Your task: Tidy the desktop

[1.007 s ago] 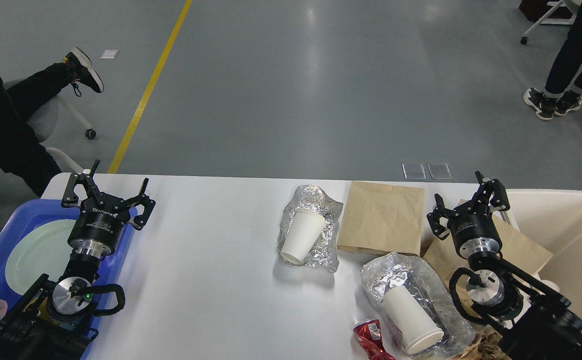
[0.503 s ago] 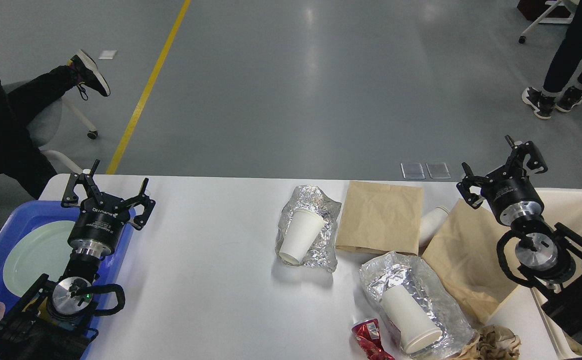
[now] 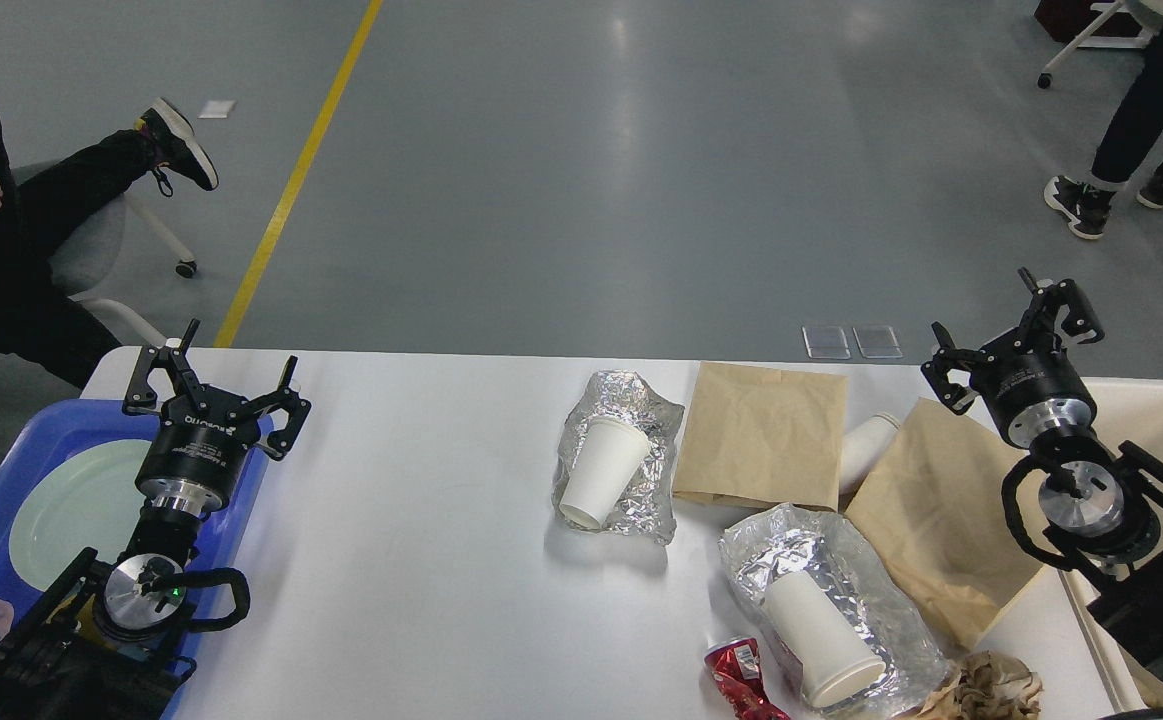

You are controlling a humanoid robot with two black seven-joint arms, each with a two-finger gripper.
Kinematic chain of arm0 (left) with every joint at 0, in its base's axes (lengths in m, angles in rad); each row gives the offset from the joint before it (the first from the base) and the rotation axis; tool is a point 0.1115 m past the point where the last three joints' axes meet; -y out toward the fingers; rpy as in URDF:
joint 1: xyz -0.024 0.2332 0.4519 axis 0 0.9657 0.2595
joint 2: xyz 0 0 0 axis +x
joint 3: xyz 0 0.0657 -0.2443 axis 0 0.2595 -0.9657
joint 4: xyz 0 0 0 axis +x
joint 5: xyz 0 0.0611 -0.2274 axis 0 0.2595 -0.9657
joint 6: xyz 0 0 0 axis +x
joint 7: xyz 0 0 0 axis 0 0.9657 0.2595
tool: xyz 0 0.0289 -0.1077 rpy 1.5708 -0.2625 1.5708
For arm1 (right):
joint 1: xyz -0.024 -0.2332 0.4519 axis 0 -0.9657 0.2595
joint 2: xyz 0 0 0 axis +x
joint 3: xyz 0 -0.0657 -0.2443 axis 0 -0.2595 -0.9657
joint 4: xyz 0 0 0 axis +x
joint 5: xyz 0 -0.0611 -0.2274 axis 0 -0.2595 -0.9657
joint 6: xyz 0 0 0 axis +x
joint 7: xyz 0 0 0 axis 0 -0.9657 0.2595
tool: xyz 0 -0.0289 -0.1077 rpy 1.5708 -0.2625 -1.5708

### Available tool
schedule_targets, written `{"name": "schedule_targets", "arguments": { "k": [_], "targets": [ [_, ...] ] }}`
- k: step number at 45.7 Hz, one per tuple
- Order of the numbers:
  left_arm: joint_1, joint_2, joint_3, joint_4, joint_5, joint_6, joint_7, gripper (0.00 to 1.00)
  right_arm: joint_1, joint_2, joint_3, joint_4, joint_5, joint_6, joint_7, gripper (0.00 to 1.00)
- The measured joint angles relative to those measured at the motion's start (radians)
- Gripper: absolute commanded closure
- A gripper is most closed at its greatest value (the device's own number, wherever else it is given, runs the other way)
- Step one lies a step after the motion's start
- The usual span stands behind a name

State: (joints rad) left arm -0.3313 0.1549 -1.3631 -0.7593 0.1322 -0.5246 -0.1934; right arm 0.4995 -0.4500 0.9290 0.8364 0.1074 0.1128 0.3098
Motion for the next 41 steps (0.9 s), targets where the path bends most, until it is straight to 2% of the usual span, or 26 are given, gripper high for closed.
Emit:
{"name": "schedule_targets", "arguments": {
  "k": [41],
  "targets": [
    [0.0,0.0,-0.001,0.0,0.0,0.0,0.0,0.01,0.04,0.039,-0.058,0.003,-0.015,0.034,-0.005,0.0]
  ]
}}
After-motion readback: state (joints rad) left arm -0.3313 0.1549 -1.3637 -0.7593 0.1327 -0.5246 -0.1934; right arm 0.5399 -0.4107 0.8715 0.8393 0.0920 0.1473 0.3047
